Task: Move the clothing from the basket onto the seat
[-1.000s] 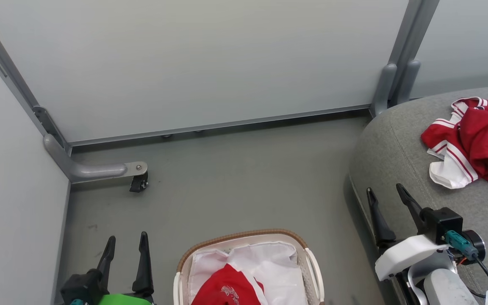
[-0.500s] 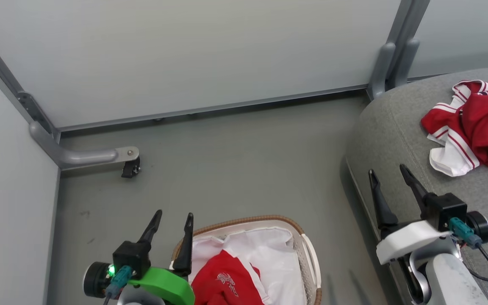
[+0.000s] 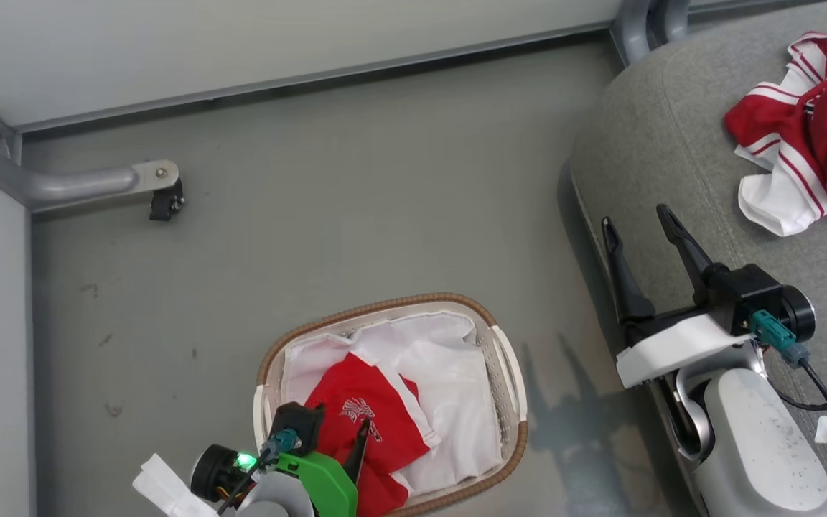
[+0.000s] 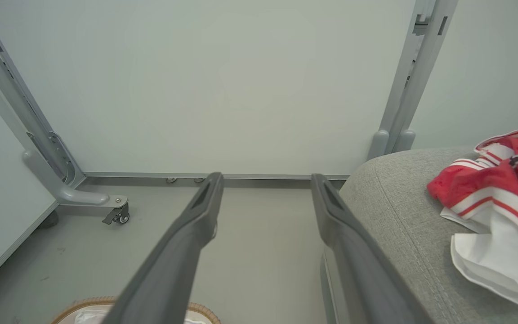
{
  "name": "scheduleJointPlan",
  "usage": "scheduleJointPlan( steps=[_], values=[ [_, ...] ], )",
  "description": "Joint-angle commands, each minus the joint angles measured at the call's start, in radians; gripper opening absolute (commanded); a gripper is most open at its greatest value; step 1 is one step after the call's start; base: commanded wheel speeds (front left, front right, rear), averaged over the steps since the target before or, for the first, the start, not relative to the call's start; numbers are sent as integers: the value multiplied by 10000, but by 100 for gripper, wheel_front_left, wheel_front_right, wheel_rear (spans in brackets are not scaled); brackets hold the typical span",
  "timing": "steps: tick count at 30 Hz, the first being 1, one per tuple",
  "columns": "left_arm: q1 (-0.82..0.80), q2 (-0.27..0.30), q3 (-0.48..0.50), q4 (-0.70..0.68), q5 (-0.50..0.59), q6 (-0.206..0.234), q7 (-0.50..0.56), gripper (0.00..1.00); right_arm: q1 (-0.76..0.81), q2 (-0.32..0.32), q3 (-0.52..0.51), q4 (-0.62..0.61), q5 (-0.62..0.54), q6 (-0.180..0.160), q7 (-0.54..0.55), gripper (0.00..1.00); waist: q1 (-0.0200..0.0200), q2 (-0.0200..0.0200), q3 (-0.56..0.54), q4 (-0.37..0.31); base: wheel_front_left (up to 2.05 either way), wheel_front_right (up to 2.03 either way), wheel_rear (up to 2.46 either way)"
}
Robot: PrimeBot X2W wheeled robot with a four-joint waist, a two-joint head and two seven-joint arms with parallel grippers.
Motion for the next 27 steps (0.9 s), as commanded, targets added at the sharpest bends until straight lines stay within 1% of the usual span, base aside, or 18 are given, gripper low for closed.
scheduleJointPlan(
  steps=[1, 7, 13, 18, 24, 25, 26, 27],
  values=[
    [-400, 49, -178, 264, -210, -25, 74, 100, -249, -28, 31, -79, 98, -14, -2, 100, 0, 0, 1158, -498, 0, 0, 0],
    [-1235, 52, -634, 1433, -468, -24, 102, 100, -867, -25, 203, -267, 212, -14, -2, 100, 0, 0, 2379, -775, 0, 0, 0],
    [-1916, 62, -786, 2640, -296, 118, 24, 100, -1395, -26, 470, -407, 380, -14, -2, 100, 0, 0, 3290, -1035, 0, 0, 0],
    [-2264, 140, -918, 3173, -195, 181, -35, 100, -1625, -28, 651, -442, 450, -14, -2, 100, 0, 0, 3772, -1200, 0, 0, 0],
    [-2462, 367, -993, 3531, -200, 319, 258, 100, -1749, -29, 867, -453, 648, -14, -2, 100, 0, 0, 4108, -1474, 0, 0, 0],
    [-2483, 392, -969, 3570, -262, 324, 341, 67, -1779, -29, 882, -449, 657, -14, -2, 100, 0, 0, 4134, -1510, 0, 0, 0],
    [-2496, 406, -964, 3587, -285, 322, 358, 30, -1798, -26, 888, -443, 681, -14, -2, 100, 0, 0, 4144, -1534, 0, 0, 0],
    [-2509, 444, -956, 3616, -321, 312, 385, 0, -1813, -26, 905, -427, 714, -14, -2, 100, 0, 0, 4141, -1566, 0, 0, 0]
  ],
)
